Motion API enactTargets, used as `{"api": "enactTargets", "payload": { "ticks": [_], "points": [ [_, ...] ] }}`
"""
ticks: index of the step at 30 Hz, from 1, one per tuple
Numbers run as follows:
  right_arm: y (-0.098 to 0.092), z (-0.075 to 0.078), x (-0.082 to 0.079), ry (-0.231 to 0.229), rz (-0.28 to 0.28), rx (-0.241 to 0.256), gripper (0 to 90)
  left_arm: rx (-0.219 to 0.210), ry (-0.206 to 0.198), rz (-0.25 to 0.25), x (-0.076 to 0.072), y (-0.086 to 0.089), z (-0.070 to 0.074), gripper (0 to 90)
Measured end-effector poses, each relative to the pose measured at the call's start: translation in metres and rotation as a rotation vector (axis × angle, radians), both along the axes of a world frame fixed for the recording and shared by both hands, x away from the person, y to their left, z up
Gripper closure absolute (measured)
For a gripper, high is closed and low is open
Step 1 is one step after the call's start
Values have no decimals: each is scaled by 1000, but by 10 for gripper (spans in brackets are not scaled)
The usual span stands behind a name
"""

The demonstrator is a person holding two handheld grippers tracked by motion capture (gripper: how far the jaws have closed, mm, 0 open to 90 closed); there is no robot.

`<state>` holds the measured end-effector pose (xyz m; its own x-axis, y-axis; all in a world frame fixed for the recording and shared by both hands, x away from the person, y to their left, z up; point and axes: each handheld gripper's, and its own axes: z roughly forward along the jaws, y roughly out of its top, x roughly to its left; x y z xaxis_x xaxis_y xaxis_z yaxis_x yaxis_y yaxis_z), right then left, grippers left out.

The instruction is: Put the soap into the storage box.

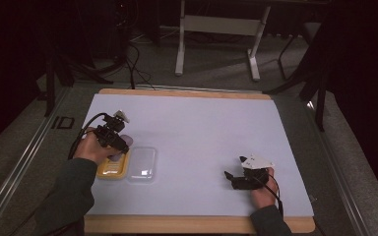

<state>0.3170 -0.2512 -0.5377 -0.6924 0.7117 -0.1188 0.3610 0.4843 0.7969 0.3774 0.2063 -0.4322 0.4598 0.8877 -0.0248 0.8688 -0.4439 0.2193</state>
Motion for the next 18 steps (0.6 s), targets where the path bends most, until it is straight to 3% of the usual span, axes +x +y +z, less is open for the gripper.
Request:
{"api": "enactTargets", "payload": {
  "ticks": [18],
  "points": [
    [0, 0, 0, -1, -1, -1, 161, -5, 14, 46, -2, 14, -9, 498]
  ]
}}
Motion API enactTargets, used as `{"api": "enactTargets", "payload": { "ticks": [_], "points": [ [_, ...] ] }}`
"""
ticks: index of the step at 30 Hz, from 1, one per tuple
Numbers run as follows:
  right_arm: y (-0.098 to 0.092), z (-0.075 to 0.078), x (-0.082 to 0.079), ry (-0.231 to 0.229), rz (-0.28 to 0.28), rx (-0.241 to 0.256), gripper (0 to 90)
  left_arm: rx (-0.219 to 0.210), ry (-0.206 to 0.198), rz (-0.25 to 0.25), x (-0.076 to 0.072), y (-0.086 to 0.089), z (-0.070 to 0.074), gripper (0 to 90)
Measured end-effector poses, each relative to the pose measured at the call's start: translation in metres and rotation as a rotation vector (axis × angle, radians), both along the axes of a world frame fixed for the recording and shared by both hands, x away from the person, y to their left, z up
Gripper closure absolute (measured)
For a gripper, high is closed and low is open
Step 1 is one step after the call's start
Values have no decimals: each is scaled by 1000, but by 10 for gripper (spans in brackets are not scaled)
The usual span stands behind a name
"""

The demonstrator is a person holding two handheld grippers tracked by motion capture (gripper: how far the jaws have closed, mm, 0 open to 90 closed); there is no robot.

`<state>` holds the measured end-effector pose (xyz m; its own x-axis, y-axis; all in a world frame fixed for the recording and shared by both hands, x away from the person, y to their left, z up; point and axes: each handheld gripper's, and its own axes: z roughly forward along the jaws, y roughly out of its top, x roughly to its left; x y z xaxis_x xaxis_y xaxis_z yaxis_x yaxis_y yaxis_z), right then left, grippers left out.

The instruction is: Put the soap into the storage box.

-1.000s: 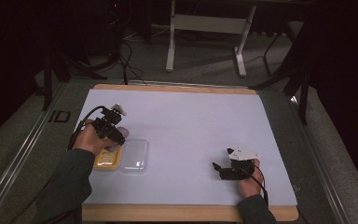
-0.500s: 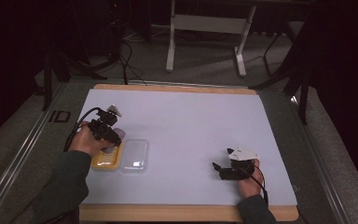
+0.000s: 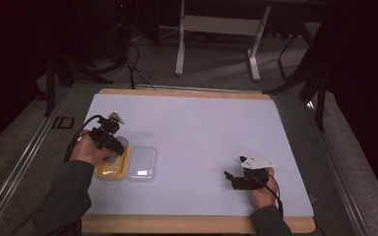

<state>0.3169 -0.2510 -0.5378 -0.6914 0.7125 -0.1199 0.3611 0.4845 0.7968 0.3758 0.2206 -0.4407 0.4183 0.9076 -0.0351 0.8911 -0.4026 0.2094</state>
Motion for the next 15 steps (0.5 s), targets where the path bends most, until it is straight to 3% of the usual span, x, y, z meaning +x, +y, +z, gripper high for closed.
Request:
{"api": "enactTargets", "payload": {
  "ticks": [5, 15],
  "points": [
    [0, 0, 0, 0, 0, 0, 161, 5, 7, 14, 0, 3, -3, 498],
    [0, 0, 0, -1, 0, -1, 161, -4, 47, 34, -1, 7, -26, 497]
  ]
}}
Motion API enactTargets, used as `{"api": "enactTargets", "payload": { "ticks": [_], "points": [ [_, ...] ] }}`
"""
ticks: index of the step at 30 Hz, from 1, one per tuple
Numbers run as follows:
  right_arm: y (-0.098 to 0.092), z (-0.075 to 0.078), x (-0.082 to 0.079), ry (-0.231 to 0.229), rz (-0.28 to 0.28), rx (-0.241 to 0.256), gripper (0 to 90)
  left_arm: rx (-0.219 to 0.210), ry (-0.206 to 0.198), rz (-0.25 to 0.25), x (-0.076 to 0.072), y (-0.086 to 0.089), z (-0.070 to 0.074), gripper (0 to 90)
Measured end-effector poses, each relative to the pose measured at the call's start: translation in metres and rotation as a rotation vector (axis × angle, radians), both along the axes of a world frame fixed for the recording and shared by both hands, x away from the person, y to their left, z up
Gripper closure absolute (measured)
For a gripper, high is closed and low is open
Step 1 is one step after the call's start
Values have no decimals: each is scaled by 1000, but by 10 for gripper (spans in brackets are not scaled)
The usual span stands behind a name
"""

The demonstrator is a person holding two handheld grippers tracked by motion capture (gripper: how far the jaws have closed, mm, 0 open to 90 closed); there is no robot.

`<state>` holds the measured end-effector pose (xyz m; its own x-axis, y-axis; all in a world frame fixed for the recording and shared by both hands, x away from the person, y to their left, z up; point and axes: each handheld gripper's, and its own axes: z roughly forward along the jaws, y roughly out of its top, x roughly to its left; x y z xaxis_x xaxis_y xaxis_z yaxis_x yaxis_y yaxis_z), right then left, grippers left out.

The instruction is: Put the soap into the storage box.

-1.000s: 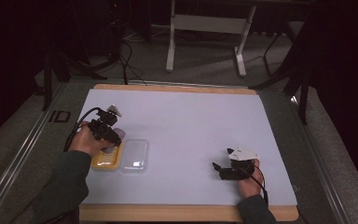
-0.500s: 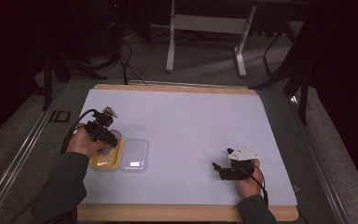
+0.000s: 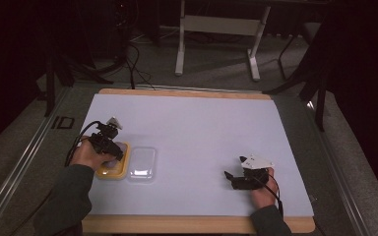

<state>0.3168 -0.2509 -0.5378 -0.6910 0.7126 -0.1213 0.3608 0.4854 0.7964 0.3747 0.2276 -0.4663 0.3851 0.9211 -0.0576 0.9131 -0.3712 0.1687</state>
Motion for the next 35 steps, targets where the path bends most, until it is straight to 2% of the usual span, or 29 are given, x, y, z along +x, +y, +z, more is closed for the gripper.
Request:
{"api": "enactTargets", "payload": {
  "ticks": [4, 7, 10, 17, 20, 24, 27, 30, 35],
  "points": [
    [0, 0, 0, 1, 0, 1, 161, 2, 12, 11, 0, 2, -7, 497],
    [0, 0, 0, 1, -1, 0, 161, -13, 18, 26, 0, 5, -11, 497],
    [0, 0, 0, 1, -1, 1, 161, -2, 29, 29, 0, 7, -15, 497],
    [0, 0, 0, 1, -1, 2, 161, -13, 43, 19, 1, 7, -20, 483],
    [0, 0, 0, 1, 0, 2, 161, -39, 17, 32, 1, 10, -11, 451],
    [0, 0, 0, 1, 0, 1, 161, -45, -15, 39, 0, 12, 0, 412],
    [0, 0, 0, 1, 0, 1, 161, -59, -65, 45, -3, 13, 13, 386],
    [0, 0, 0, 1, 0, 1, 161, -55, -104, 31, -5, 11, 20, 350],
    [0, 0, 0, 4, 1, 2, 161, -81, -152, 5, -9, 8, 25, 328]
  ]
}}
